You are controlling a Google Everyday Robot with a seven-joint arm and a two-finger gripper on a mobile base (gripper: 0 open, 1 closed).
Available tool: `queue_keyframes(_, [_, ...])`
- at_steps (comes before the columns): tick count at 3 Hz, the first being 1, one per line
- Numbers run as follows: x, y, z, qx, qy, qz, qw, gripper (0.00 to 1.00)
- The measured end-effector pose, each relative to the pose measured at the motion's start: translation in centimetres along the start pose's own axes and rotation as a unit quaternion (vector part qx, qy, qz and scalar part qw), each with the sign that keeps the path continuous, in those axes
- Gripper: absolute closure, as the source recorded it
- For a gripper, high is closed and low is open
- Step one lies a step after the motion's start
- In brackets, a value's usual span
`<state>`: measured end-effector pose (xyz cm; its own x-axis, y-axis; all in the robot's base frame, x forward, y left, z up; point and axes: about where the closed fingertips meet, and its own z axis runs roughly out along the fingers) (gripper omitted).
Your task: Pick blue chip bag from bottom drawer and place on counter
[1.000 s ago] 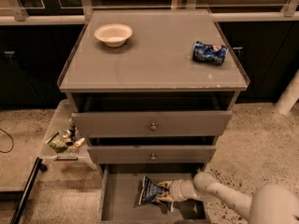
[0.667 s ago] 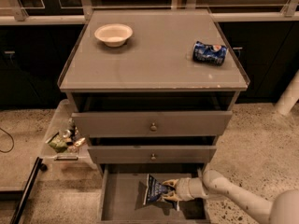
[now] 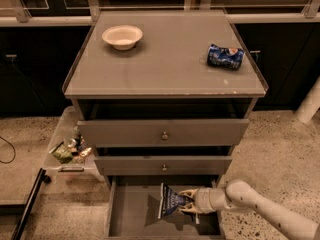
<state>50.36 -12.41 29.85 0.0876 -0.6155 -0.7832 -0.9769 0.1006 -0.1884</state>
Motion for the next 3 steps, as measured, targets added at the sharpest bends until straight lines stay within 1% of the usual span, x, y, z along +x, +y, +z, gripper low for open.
queue_keyframes(1, [-1.2,0.6,-0.8,-0.005,-0.004,-0.012,0.9999,1.0])
queue_keyframes(2, [-5.8,1.3,-4.5,-0.002,-0.007,-0.069,0.9976,1.0])
queue_keyframes(3, [-11.4,1.5,-8.6,-0.01,0.0,-0.125,0.9921,1.0])
